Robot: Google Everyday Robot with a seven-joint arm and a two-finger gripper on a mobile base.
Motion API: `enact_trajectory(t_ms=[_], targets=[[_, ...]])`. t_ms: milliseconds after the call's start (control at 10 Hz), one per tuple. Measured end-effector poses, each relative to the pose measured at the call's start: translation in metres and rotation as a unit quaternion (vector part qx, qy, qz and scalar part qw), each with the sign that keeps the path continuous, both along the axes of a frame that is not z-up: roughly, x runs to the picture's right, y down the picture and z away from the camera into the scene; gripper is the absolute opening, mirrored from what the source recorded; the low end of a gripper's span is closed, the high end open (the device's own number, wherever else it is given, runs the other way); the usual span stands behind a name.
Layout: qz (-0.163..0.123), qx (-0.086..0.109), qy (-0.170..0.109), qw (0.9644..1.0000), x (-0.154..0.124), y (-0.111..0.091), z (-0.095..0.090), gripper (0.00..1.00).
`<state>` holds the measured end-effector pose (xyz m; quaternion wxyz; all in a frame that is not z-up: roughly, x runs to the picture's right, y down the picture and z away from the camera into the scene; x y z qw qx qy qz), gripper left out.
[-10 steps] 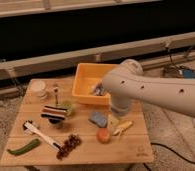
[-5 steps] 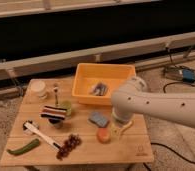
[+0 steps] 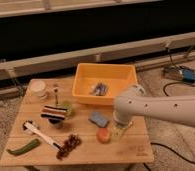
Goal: Place banana in plastic cup
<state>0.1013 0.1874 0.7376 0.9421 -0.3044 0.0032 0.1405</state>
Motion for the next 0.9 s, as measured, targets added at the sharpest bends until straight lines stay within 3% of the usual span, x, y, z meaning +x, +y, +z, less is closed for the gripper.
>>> enact_trajectory(t_ms=[500, 900], targets=[[-0.018, -0.035, 0.015, 0.9991, 0.016, 0.030, 0.056, 0.80], [-0.025, -0.063, 0.037, 0.9970, 0.030, 0.044, 0.084, 0.80]])
